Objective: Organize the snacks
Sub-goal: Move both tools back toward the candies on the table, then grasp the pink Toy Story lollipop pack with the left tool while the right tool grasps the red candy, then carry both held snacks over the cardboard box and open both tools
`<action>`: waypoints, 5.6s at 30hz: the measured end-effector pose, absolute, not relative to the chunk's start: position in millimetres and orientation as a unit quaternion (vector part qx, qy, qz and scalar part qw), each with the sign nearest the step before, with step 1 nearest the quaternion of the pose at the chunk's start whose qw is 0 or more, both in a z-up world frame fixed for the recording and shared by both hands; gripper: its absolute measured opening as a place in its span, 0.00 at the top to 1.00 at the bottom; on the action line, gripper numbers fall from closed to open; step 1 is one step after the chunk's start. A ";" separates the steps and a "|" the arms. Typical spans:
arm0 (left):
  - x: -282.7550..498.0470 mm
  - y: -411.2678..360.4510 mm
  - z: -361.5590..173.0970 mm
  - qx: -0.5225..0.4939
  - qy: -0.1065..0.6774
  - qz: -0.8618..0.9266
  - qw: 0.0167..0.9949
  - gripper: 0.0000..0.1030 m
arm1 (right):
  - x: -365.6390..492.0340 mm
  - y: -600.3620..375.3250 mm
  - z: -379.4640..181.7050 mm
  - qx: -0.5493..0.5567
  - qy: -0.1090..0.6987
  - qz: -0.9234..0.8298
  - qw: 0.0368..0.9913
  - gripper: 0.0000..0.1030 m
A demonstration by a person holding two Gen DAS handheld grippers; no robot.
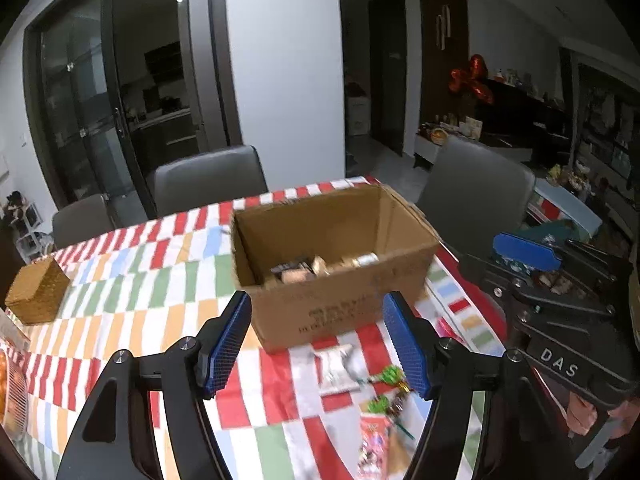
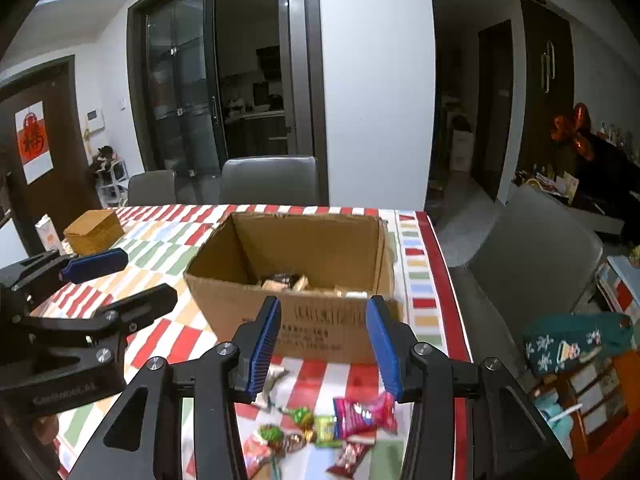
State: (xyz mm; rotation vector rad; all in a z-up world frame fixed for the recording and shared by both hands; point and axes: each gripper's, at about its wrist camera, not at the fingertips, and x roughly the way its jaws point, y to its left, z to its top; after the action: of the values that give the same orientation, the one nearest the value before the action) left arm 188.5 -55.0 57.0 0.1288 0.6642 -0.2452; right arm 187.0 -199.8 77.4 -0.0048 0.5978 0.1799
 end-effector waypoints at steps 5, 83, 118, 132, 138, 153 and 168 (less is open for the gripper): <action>170.7 -53.2 41.9 0.043 0.342 -0.126 0.930 0.34 | 168.4 -202.0 67.4 0.009 0.304 0.092 0.948 0.56; 146.9 -68.3 -109.1 0.004 0.503 -0.164 0.849 0.75 | 143.2 -204.8 -83.3 0.055 0.471 0.075 0.877 0.79; 151.2 -36.8 11.7 -0.008 0.374 -0.149 0.915 0.75 | 142.3 -176.9 36.6 0.047 0.341 0.119 0.931 0.79; 191.6 -32.6 64.1 0.006 0.353 -0.164 0.921 0.75 | 172.0 -170.4 93.0 0.058 0.302 0.112 0.945 0.79; 218.3 -37.3 75.3 0.018 0.353 -0.162 0.921 0.75 | 195.9 -171.0 99.1 0.055 0.306 0.107 0.945 0.79; 313.0 -43.3 65.3 0.026 0.361 -0.154 0.919 0.75 | 285.7 -176.4 85.0 0.029 0.326 0.098 0.940 0.79; 341.3 -46.4 52.5 0.038 0.364 -0.139 0.920 0.60 | 319.1 -173.4 67.6 0.013 0.336 0.070 0.939 0.63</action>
State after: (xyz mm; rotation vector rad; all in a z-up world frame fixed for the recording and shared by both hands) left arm 341.3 -46.4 52.5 0.0784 0.7482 -0.2861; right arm 319.1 -173.4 67.6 0.0266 0.6852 0.1421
